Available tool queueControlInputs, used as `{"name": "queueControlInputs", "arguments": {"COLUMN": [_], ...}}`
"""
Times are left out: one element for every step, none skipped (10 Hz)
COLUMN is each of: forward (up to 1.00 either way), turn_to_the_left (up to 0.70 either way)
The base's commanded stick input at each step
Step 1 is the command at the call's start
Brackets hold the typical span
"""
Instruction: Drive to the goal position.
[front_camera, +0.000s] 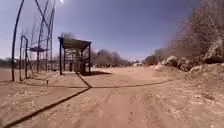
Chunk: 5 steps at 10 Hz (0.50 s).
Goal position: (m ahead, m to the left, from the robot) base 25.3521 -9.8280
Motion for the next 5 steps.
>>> {"name": "queueControlInputs", "arguments": {"forward": [0.85, 0.85, 0.85, 0.85, 0.85], "turn_to_the_left": [0.00, 0.00, 0.00, 0.00, 0.00]}}
